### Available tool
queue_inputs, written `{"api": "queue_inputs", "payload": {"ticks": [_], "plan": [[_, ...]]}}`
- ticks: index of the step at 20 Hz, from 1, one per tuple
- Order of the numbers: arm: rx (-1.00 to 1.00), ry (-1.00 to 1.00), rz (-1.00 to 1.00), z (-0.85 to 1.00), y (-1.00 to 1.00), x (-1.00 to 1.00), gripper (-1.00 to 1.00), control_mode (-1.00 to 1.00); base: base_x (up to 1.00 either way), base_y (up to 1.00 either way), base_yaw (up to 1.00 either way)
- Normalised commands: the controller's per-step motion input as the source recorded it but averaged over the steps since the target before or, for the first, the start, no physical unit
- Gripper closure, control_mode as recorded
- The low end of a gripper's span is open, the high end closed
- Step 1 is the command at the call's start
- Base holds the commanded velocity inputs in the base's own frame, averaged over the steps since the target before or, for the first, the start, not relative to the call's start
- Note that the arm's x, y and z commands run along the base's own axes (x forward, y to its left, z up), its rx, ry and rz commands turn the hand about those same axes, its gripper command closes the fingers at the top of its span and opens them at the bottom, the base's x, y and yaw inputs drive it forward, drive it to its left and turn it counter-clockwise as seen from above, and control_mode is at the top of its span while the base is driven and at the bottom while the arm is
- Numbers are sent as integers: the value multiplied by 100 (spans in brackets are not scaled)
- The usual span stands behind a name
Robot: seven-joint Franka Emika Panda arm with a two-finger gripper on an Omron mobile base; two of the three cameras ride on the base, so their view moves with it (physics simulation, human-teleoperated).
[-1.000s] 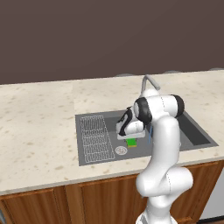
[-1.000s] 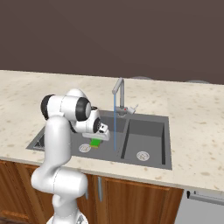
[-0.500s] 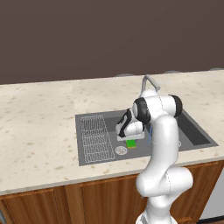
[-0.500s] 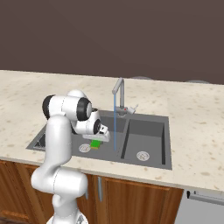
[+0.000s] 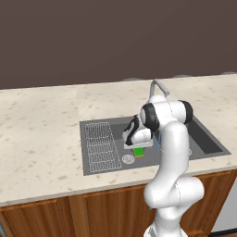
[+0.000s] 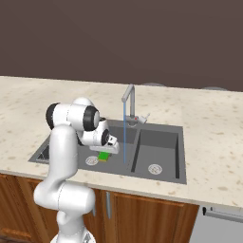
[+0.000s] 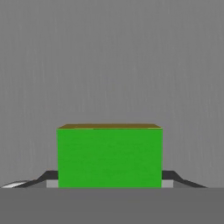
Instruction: Soak the sponge with water for a few seconds and then drop it inside the sink.
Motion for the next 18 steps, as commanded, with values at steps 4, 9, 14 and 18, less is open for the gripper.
{"api": "queue_inputs", "payload": {"ticks": [4, 9, 14, 18], "plan": [[0, 0, 0, 0, 0, 0, -100, -100, 0, 0, 0], [0, 0, 1, 0, 0, 0, -100, -100, 0, 0, 0], [0, -4, 3, 30, 1, -3, -100, -100, 0, 0, 0], [0, -5, 2, 53, 7, -22, -100, -100, 0, 0, 0]]}}
